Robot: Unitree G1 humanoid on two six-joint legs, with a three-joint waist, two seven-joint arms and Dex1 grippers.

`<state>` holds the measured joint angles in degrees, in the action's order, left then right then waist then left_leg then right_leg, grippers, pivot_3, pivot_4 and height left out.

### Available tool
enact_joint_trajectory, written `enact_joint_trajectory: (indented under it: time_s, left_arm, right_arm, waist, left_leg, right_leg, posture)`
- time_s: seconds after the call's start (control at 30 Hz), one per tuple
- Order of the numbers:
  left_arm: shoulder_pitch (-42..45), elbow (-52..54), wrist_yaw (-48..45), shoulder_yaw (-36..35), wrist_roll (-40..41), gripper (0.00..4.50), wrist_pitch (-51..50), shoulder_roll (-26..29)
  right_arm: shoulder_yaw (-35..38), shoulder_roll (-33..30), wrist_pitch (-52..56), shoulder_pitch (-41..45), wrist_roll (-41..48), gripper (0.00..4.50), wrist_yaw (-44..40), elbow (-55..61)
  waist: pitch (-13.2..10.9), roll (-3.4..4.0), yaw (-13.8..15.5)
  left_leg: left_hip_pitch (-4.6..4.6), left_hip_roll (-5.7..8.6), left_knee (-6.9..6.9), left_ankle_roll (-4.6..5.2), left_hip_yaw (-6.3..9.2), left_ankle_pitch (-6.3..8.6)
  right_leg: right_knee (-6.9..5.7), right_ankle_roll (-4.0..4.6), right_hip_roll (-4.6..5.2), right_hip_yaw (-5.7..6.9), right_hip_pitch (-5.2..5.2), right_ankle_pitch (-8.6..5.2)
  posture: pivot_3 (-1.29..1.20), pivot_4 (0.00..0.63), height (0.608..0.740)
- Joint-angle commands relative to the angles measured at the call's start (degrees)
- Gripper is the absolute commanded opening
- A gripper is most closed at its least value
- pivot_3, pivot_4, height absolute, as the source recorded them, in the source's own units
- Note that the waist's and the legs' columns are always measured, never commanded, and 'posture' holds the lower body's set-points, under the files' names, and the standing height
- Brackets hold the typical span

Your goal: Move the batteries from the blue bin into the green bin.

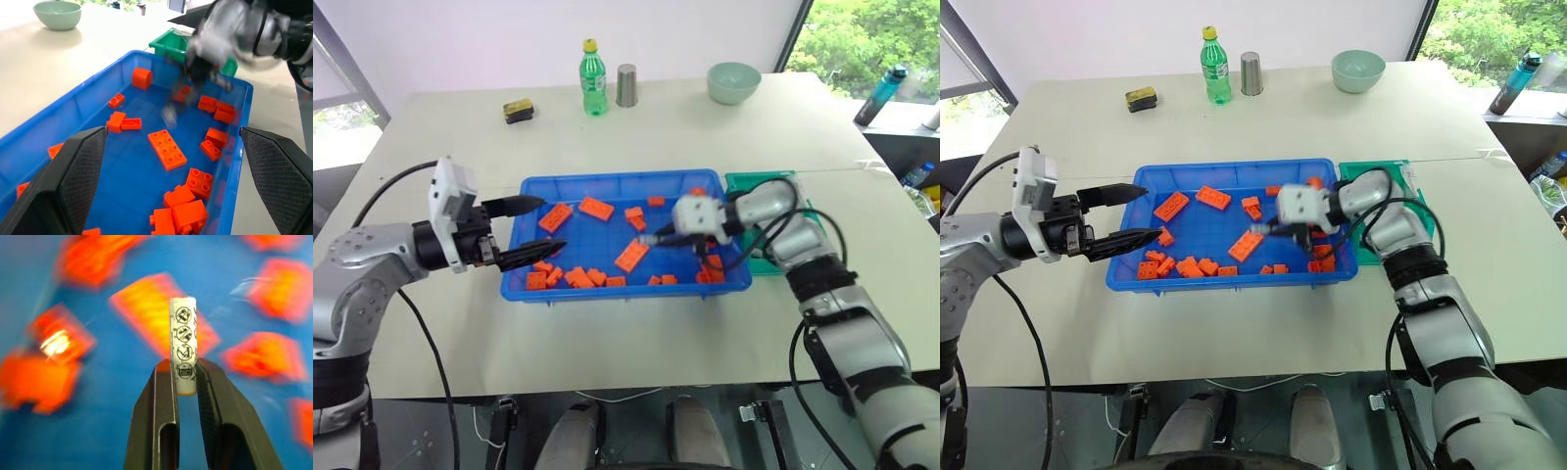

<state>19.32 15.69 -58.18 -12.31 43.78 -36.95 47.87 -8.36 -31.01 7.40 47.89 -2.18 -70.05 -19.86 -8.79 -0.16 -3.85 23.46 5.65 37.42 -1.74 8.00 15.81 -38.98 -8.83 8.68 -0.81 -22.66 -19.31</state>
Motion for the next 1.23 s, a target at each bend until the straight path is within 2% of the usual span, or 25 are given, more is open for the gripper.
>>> enact_joint_trajectory:
  time_s: [0.03,0.2,0.4,0.43,0.6,0.73,0.9,1.0,1.17,1.23]
  left_arm:
    - [0.68,-1.48,-1.52,-0.35,-0.97,4.5,1.87,0.07]
    - [2.31,-5.45,-2.7,0.31,-2.4,4.5,2.73,-0.17]
    - [5.34,-9.75,-2.66,0.72,-4.42,4.5,4.02,-1.11]
    - [5.9,-10.4,-2.26,0.69,-4.73,4.5,4.17,-1.43]
    - [7.08,-11.82,-0.42,-0.15,-5.29,4.5,3.99,-2.67]
    - [5.96,-12.37,0.44,-1.62,-6.11,4.5,4.37,-2.09]
    - [2.99,-14.43,-2.27,-5.75,-6.04,4.5,4.5,2.4]
    - [1.47,-16.22,-6.56,-6.94,-5.8,4.5,4.44,6.29]
    - [1.4,-19.15,-9.51,-7.51,-7.06,4.5,5.76,9.3]
    - [1.23,-19.59,-9.9,-7.68,-7.79,4.5,6.72,9.86]
  right_arm:
    - [11.33,-3.39,23.32,-3.72,5.43,0.02,8.88,18.94]
    - [22.12,-6.98,42.79,-11.99,9.05,0.02,17.63,34.46]
    - [27.09,-8.96,48.41,-19.7,10.42,0.02,24.68,37.67]
    - [27.13,-9.29,47.36,-20.99,10.12,1.06,25.76,37.1]
    - [27.23,-11.64,43.36,-22.99,11.39,3.5,26.81,34.82]
    - [31.0,-17.29,37.75,-24.56,15.51,3.5,20.6,31.29]
    - [37.2,-28.5,26.89,-32.8,20.31,3.5,4.14,23.39]
    - [38.85,-33.76,24.12,-37.88,23.17,3.5,-5.83,18.54]
    - [37.35,-36.58,22.22,-38.19,25.55,3.5,-11.16,14.06]
    - [35.72,-36.03,21.47,-36.02,25.86,3.5,-10.43,13.03]
  waist:
    - [0.0,0.0,0.11]
    - [0.0,-0.01,1.18]
    - [0.0,-0.01,1.36]
    - [0.0,-0.01,1.4]
    - [0.0,-0.01,1.23]
    - [0.0,-0.01,1.31]
    - [-0.01,-0.02,1.42]
    - [-0.01,-0.02,1.34]
    - [-0.01,0.0,1.23]
    - [-0.01,0.0,1.23]
  left_leg:
    - [0.0,0.0,-0.01,0.0,0.0,0.0]
    - [0.0,0.03,-0.01,0.02,-0.06,0.01]
    - [0.0,0.04,0.0,0.04,-0.18,0.02]
    - [0.0,0.05,0.01,0.04,-0.18,0.02]
    - [0.0,0.07,0.01,0.05,-0.19,0.02]
    - [0.0,0.05,-0.02,0.05,-0.2,0.02]
    - [-0.01,0.06,0.0,0.08,-0.19,0.04]
    - [-0.05,-0.03,-0.02,0.08,-0.19,0.04]
    - [-0.12,-0.12,-0.05,0.08,-0.29,0.04]
    - [-0.13,-0.13,-0.06,0.08,-0.29,0.04]
  right_leg:
    - [0.0,0.0,0.01,0.0,0.0,0.0]
    - [0.05,0.0,0.05,-0.05,0.01,0.0]
    - [0.03,0.0,0.08,-0.12,-0.04,0.0]
    - [0.03,0.0,0.09,-0.12,-0.02,0.0]
    - [0.0,0.0,0.1,-0.12,-0.04,0.0]
    - [0.0,0.0,0.08,-0.11,-0.04,0.0]
    - [0.1,0.0,0.09,-0.08,0.03,0.0]
    - [0.49,0.0,0.0,-0.04,0.2,0.0]
    - [0.66,0.0,-0.04,-0.03,0.28,0.0]
    - [0.66,0.0,-0.04,-0.03,0.29,0.0]
  posture:
    - [0.0,0.15,0.727]
    - [0.0,0.15,0.727]
    - [0.0,0.15,0.727]
    - [0.0,0.15,0.727]
    - [0.0,0.15,0.727]
    - [0.0,0.15,0.727]
    - [0.0,0.15,0.727]
    - [0.0,0.15,0.727]
    - [0.0,0.15,0.727]
    - [0.0,0.15,0.727]
